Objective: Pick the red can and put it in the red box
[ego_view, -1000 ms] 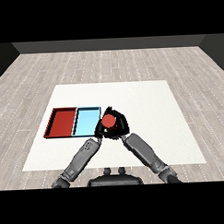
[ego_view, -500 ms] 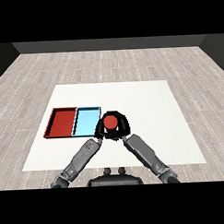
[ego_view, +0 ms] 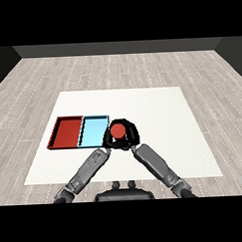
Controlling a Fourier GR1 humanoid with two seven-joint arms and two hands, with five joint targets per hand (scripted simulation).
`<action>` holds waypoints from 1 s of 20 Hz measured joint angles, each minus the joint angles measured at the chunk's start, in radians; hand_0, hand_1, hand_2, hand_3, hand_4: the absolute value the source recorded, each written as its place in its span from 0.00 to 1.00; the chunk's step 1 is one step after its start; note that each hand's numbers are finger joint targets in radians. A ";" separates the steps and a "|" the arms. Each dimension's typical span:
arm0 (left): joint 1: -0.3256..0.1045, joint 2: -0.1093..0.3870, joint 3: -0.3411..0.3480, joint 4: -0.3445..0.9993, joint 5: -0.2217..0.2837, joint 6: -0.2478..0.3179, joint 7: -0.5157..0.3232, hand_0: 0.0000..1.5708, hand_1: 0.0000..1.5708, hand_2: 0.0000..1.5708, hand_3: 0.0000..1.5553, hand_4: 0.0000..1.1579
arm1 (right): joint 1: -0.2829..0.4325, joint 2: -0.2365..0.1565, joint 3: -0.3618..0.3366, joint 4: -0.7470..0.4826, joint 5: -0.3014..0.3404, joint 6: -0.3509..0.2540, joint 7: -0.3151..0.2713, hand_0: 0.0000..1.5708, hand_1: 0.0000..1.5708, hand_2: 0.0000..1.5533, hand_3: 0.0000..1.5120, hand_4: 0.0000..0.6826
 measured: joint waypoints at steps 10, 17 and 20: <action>0.000 -0.016 0.023 0.004 0.026 -0.021 -0.045 1.00 1.00 1.00 0.96 0.98 | 0.008 0.007 -0.027 -0.023 -0.012 0.069 0.010 0.00 0.00 0.00 0.00 0.00; -0.010 -0.032 0.022 0.024 0.018 -0.028 -0.057 1.00 1.00 1.00 0.95 1.00 | 0.003 0.010 -0.057 -0.065 0.043 0.078 0.050 0.00 0.00 0.00 0.00 0.00; -0.004 -0.037 0.001 0.018 0.004 -0.014 -0.037 1.00 1.00 1.00 0.96 0.99 | 0.009 0.011 -0.073 -0.078 0.077 0.077 0.057 0.00 0.00 0.00 0.00 0.00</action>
